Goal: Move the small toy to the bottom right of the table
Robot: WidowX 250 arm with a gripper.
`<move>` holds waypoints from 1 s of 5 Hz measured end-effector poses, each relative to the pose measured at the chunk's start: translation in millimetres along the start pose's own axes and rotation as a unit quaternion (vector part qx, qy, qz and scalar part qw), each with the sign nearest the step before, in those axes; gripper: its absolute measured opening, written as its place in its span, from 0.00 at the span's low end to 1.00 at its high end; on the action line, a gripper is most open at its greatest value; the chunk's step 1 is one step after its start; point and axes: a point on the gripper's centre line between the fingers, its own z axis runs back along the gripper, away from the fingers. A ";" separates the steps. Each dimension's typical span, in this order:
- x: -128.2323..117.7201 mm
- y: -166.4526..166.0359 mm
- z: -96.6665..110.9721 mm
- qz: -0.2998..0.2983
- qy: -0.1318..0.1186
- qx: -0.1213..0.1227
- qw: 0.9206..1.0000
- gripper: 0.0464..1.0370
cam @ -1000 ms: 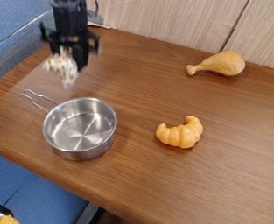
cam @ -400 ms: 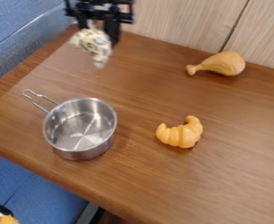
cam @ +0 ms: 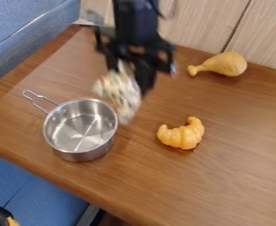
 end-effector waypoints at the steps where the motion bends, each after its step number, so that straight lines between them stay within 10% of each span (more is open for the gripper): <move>1: -19.4 -31.3 -22.2 -0.053 0.005 0.017 0.998 0.42; 5: -32.2 -74.3 -83.2 -0.139 0.038 0.041 0.989 0.42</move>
